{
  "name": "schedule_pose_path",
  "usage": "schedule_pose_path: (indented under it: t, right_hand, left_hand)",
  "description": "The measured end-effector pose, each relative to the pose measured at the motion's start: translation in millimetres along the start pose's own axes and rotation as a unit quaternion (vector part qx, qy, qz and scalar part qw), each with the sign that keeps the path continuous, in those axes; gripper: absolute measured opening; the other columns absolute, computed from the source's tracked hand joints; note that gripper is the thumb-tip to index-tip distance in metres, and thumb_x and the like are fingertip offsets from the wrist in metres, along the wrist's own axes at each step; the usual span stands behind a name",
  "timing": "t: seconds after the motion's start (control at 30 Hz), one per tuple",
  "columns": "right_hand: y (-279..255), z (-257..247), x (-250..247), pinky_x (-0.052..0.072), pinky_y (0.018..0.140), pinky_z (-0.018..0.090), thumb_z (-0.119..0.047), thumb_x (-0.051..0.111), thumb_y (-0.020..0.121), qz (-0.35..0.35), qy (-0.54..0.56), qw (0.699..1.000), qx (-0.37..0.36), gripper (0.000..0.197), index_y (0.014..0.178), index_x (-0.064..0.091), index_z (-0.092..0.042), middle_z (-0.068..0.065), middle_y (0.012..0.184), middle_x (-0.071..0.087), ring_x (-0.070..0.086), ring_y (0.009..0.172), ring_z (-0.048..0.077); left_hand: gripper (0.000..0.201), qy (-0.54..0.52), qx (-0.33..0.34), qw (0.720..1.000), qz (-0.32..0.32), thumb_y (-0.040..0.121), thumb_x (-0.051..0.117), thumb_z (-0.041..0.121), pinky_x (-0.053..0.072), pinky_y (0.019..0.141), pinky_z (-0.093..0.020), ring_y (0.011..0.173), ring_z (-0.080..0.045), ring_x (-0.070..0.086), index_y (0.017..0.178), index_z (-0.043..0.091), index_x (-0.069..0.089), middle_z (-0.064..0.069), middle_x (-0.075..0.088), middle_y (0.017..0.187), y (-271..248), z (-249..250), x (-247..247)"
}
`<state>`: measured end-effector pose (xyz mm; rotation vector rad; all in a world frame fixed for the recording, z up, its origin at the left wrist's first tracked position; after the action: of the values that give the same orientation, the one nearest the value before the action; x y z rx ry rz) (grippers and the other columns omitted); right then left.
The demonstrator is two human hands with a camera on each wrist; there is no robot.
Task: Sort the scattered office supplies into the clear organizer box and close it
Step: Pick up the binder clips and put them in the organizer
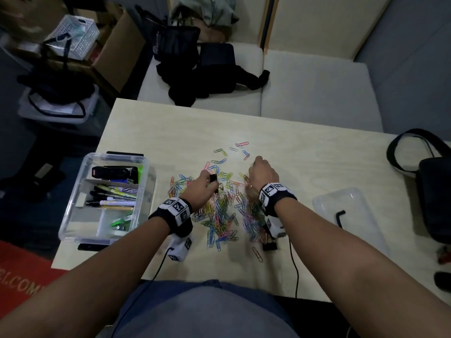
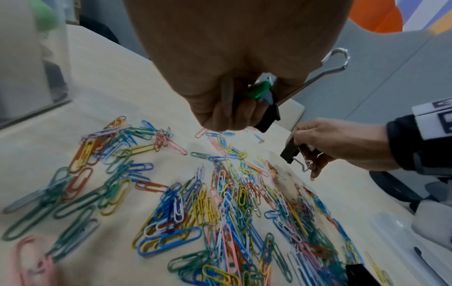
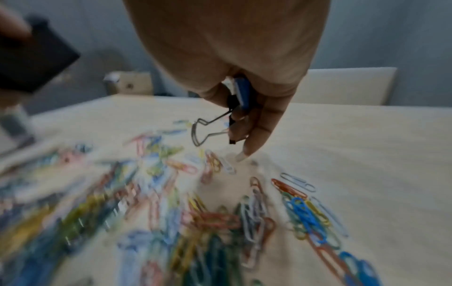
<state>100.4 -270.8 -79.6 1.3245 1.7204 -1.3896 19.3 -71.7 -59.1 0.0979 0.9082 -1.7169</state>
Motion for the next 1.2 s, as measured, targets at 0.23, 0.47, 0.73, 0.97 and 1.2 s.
schedule_pose_path:
  t: [0.23, 0.47, 0.73, 0.97, 1.2]
  right_hand:
    - [-45, -55, -9, 0.054, 0.071, 0.041, -0.016, 0.039, 0.102, -0.026, 0.253, 0.958, -0.132, 0.027, 0.120, 0.059, -0.013, 0.004, 0.097, 0.064, 0.058, 0.072, 0.022]
    - [-94, -99, 4, 0.045, 0.058, 0.037, -0.020, 0.038, 0.103, -0.118, 0.334, 0.925, -0.139, 0.017, 0.119, 0.045, -0.017, 0.012, 0.082, 0.054, 0.056, 0.065, 0.024]
    - [-118, -149, 7, 0.043, 0.054, 0.029, -0.013, 0.038, 0.103, -0.134, 0.387, 0.900, -0.152, 0.015, 0.116, 0.041, -0.006, 0.008, 0.085, 0.046, 0.047, 0.061, 0.017]
    - [-127, -208, 12, 0.041, 0.057, 0.026, -0.021, 0.041, 0.104, -0.129, 0.365, 0.905, -0.176, 0.018, 0.116, 0.046, -0.009, 0.001, 0.078, 0.049, 0.049, 0.063, 0.017]
    - [-130, -234, 37, 0.047, 0.049, 0.030, -0.025, 0.040, 0.104, -0.110, 0.352, 0.918, -0.146, 0.019, 0.107, 0.043, -0.007, 0.010, 0.085, 0.066, 0.057, 0.051, 0.022]
  left_hand:
    - [0.033, 0.061, 0.039, 0.996, 0.055, 0.093, 0.057, 0.045, 0.032, 0.054, -0.031, 0.063, -0.022, 0.052, 0.104, 0.017, 0.045, -0.005, 0.057, 0.076, -17, 6, -30]
    - [0.031, 0.054, 0.109, 0.991, 0.060, 0.086, 0.067, 0.041, 0.033, 0.055, -0.031, 0.061, -0.020, 0.051, 0.100, 0.021, 0.047, -0.003, 0.054, 0.069, -31, 3, -62]
    - [0.029, 0.019, 0.117, 0.992, -0.037, 0.079, 0.064, 0.047, 0.047, 0.066, -0.031, 0.066, -0.015, 0.060, 0.092, 0.021, 0.064, 0.004, 0.066, 0.074, -46, -21, -96]
    - [0.014, -0.025, 0.117, 0.993, -0.023, 0.084, 0.065, 0.036, 0.045, 0.069, -0.031, 0.072, -0.013, 0.063, 0.083, 0.022, 0.066, 0.004, 0.068, 0.077, -60, -51, -152]
    - [0.019, -0.069, 0.091, 0.993, 0.007, 0.087, 0.066, 0.029, 0.049, 0.076, -0.031, 0.080, -0.017, 0.069, 0.092, 0.012, 0.073, -0.002, 0.075, 0.086, -76, -95, -190]
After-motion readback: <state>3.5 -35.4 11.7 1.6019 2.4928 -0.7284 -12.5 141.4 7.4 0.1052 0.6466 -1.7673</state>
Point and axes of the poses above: each hand's wrist, its own y-axis towards the middle knuckle, its own x-axis out of the palm, z = x × y, the point moved 5 cm from there along y, towards the middle knuckle
